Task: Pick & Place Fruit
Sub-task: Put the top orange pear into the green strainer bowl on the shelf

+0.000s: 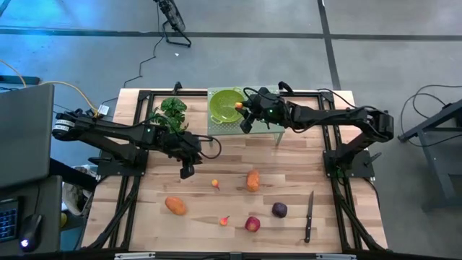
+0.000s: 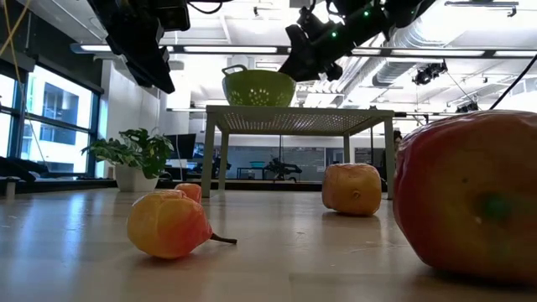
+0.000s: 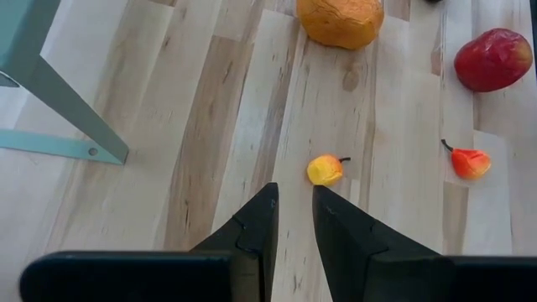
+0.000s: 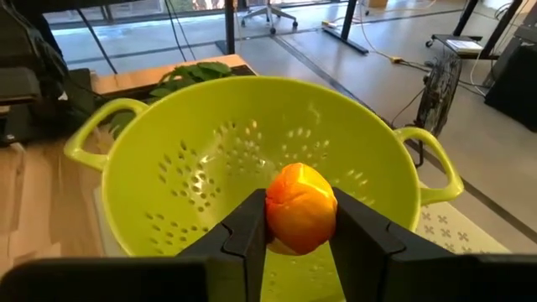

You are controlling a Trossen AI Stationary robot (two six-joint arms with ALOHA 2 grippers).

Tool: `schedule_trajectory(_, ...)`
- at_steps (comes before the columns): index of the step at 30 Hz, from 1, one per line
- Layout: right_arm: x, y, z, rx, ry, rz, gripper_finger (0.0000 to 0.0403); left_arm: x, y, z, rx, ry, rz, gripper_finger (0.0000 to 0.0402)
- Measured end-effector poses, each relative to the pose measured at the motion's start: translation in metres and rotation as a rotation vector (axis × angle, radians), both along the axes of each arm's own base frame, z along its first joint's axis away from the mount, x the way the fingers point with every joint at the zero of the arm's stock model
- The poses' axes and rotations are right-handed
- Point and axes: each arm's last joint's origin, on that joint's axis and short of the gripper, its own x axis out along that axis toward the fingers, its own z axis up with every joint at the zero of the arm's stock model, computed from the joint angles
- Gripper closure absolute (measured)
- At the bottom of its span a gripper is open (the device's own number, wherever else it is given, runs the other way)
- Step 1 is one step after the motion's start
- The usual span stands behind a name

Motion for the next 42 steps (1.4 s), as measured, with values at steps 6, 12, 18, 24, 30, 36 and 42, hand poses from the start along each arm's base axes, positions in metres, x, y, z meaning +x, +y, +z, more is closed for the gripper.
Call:
schedule_trajectory(6, 0.000, 0.000, 0.000, 0.000, 0.003, 0.000, 0.0274, 0.000, 0.000, 0.000, 0.000, 0.000, 0.000, 0.0327)
schedule_trajectory(12, 0.000, 0.000, 0.000, -0.005, 0.006, 0.001, 0.0250, 0.000, 0.000, 0.000, 0.000, 0.000, 0.000, 0.0327)
schedule_trajectory(18, 0.000, 0.000, 0.000, -0.012, 0.002, -0.004, 0.0235, 0.000, 0.000, 0.000, 0.004, 0.000, 0.004, 0.0327)
schedule_trajectory(24, -0.007, 0.004, 0.013, -0.050, -0.017, 0.011, 0.0233, 0.000, 0.000, 0.000, 0.010, -0.001, 0.009, 0.0327)
schedule_trajectory(30, -0.028, 0.012, 0.036, -0.061, -0.025, 0.021, 0.0235, 0.000, 0.000, 0.000, 0.012, -0.001, 0.011, 0.0327)
schedule_trajectory(36, -0.063, 0.022, 0.055, -0.025, 0.024, 0.018, 0.0242, 0.000, 0.000, 0.000, 0.013, 0.003, 0.012, 0.0299)
schedule_trajectory(42, -0.097, 0.032, 0.068, 0.048, 0.059, 0.004, 0.0243, 0.000, 0.002, 0.000, 0.052, -0.005, 0.027, 0.0216)
